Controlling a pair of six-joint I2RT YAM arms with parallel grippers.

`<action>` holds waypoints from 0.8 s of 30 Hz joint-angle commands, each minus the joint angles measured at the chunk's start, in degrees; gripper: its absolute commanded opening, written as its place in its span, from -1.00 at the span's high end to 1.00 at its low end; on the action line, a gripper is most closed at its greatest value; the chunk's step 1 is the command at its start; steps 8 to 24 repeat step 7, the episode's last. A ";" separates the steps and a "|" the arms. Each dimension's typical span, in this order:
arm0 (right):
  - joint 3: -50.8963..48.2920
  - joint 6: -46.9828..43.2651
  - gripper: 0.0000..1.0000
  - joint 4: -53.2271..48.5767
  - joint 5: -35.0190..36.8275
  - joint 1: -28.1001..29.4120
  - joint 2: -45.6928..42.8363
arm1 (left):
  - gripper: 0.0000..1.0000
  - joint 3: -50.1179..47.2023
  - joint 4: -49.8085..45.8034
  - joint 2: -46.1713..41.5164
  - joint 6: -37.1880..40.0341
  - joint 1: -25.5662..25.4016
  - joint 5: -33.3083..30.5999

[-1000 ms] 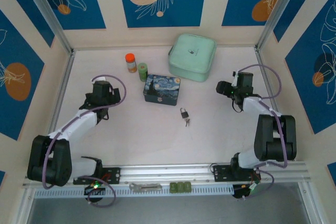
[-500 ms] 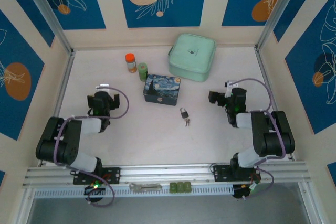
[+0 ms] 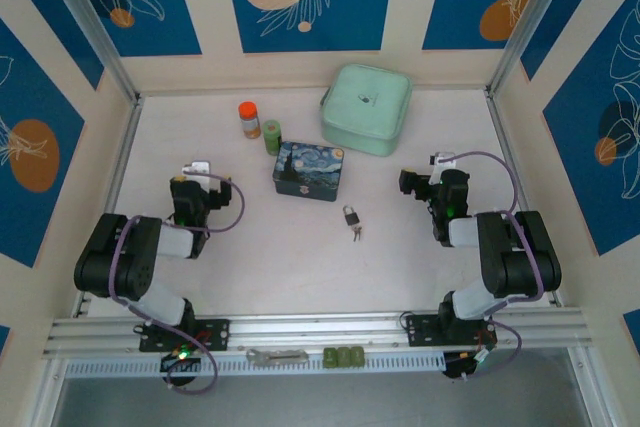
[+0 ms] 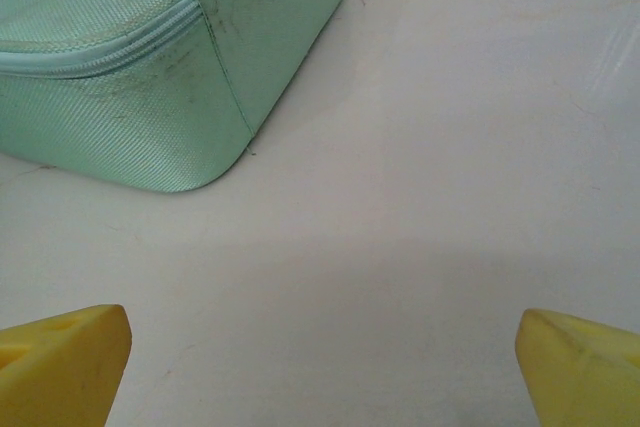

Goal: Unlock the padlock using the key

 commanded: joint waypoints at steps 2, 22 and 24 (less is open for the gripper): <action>0.94 -0.96 -0.98 1.86 0.94 0.37 -0.25 | -0.99 1.21 1.67 0.40 0.58 0.62 0.92; 0.77 -0.98 -0.98 2.00 1.11 0.47 -0.34 | -0.99 1.25 1.65 0.35 0.55 0.66 0.91; 0.77 -0.98 -0.98 2.00 1.11 0.47 -0.34 | -0.99 1.25 1.65 0.35 0.55 0.66 0.91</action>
